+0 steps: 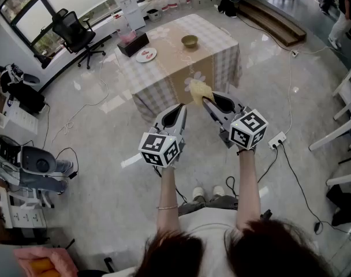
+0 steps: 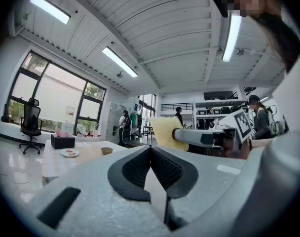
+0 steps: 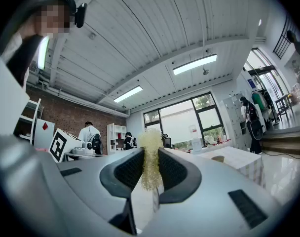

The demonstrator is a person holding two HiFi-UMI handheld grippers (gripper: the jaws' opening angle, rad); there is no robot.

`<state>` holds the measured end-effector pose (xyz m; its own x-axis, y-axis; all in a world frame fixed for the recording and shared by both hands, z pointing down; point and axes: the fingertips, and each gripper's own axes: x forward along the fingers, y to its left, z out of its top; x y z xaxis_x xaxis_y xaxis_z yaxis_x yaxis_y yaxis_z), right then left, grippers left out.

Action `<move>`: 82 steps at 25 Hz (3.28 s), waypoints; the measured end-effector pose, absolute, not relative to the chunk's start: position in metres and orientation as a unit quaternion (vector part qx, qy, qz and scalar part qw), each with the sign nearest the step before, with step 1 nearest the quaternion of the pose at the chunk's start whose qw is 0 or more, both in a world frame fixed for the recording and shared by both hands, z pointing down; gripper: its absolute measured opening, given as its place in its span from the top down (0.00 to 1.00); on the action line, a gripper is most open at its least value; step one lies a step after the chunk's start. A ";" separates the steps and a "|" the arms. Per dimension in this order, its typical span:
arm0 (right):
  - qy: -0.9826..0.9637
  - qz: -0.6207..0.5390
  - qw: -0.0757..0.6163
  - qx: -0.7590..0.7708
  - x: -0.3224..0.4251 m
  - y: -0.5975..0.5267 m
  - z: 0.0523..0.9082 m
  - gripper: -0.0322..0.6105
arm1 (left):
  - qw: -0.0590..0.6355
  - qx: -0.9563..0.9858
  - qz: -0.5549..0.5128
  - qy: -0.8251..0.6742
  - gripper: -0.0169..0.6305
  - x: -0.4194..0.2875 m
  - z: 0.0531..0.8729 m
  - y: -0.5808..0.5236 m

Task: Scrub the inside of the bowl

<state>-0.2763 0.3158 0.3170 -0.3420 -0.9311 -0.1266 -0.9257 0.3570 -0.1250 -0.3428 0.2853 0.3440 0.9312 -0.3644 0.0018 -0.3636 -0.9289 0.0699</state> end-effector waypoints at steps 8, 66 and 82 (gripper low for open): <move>0.824 -0.013 0.086 -0.559 -0.274 0.313 0.311 0.83 | 0.035 0.981 -0.009 -0.189 0.96 -0.338 0.337 0.282; 0.798 -0.050 0.096 -0.592 -0.143 0.117 0.349 0.83 | 0.077 0.986 0.008 -0.145 0.96 -0.204 0.370 0.078; 0.773 -0.064 0.105 -0.623 -0.126 0.098 0.371 0.83 | 0.088 0.989 0.016 -0.121 0.96 -0.195 0.385 0.046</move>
